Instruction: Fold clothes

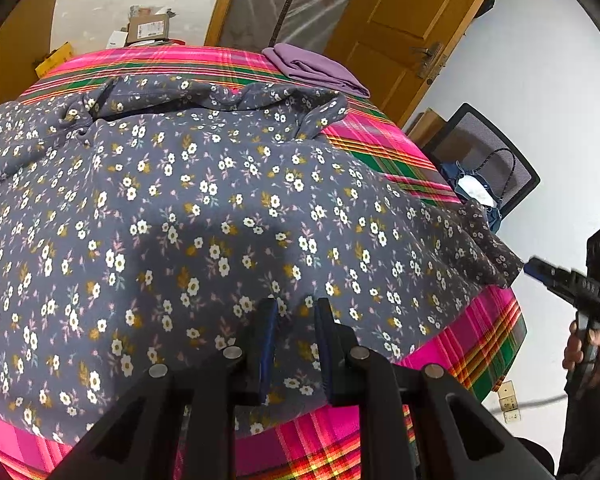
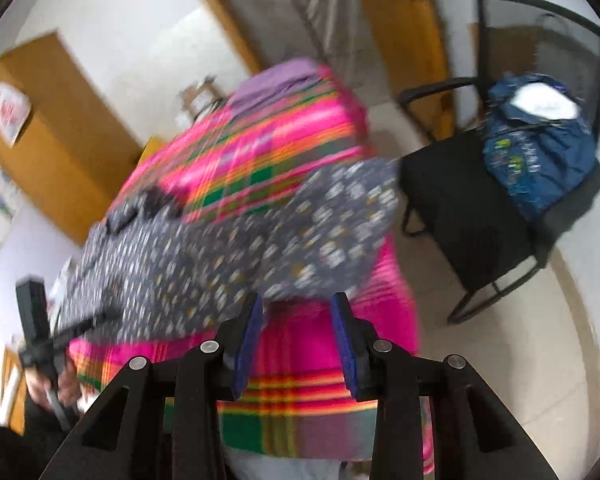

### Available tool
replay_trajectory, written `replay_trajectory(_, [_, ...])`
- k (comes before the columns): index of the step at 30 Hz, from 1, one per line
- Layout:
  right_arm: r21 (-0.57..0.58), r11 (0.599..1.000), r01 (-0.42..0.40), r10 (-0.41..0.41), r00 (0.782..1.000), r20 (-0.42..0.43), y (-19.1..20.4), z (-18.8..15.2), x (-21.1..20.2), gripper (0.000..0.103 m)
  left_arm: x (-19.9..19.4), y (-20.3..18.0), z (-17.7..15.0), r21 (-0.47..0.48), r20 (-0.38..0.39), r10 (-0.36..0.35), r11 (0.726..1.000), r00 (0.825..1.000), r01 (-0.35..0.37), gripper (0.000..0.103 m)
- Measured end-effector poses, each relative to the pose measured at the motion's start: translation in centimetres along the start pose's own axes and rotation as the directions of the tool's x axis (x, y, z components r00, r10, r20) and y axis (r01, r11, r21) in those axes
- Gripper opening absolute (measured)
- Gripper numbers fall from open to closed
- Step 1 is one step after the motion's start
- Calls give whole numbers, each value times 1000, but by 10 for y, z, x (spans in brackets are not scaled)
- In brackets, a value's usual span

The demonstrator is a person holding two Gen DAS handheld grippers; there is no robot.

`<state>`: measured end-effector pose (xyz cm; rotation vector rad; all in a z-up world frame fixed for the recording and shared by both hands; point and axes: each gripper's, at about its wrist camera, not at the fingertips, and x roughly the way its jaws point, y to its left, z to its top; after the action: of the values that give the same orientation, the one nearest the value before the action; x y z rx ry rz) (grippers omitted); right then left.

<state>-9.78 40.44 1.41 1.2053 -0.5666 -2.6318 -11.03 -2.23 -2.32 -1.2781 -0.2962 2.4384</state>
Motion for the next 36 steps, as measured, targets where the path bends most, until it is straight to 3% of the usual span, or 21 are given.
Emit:
replay_trajectory(4, [100, 994, 41, -42, 999, 5, -21, 7, 16, 38, 0, -4, -2, 4, 0, -16, 1000, 1000, 16, 19])
replay_trajectory(11, [101, 994, 35, -31, 999, -44, -18, 17, 50, 38, -1, -8, -6, 9, 3, -18, 1000, 1000, 18, 19])
replay_trajectory(12, [98, 994, 39, -36, 999, -35, -18, 18, 50, 33, -2, -8, -6, 7, 5, -18, 1000, 1000, 18, 19])
replay_trajectory(13, [90, 995, 41, -39, 999, -25, -15, 20, 51, 15, -2, -7, -6, 5, 7, -18, 1000, 1000, 18, 19])
replay_trajectory(16, [40, 999, 30, -30, 1000, 3, 0, 29, 56, 7, -2, -6, -5, -1, 9, -17, 1000, 1000, 17, 19])
replay_trajectory(22, [-171, 979, -115, 117, 993, 1, 79, 35, 73, 7, -4, -8, -7, -1, 13, -14, 1000, 1000, 14, 19])
replay_trajectory(25, [-319, 916, -242, 214, 969, -120, 129, 19, 88, 10, -8, -8, -7, -2, 21, -8, 1000, 1000, 8, 19])
replay_trajectory(27, [-361, 884, -296, 251, 954, -167, 142, 9, 88, 15, -11, -6, -8, -6, 27, -4, 1000, 1000, 4, 19])
replay_trajectory(28, [-372, 872, -317, 268, 947, -178, 145, 3, 84, 23, -11, -5, -9, -9, 27, -3, 1000, 1000, 3, 19])
replay_trajectory(30, [-359, 879, -315, 275, 948, -158, 136, 1, 75, 29, -11, -3, -9, -15, 24, -2, 1000, 1000, 2, 19])
replay_trajectory(36, [-229, 946, -229, 222, 973, -55, 85, 13, 55, 31, -6, -4, -10, -11, 13, -9, 1000, 1000, 9, 19])
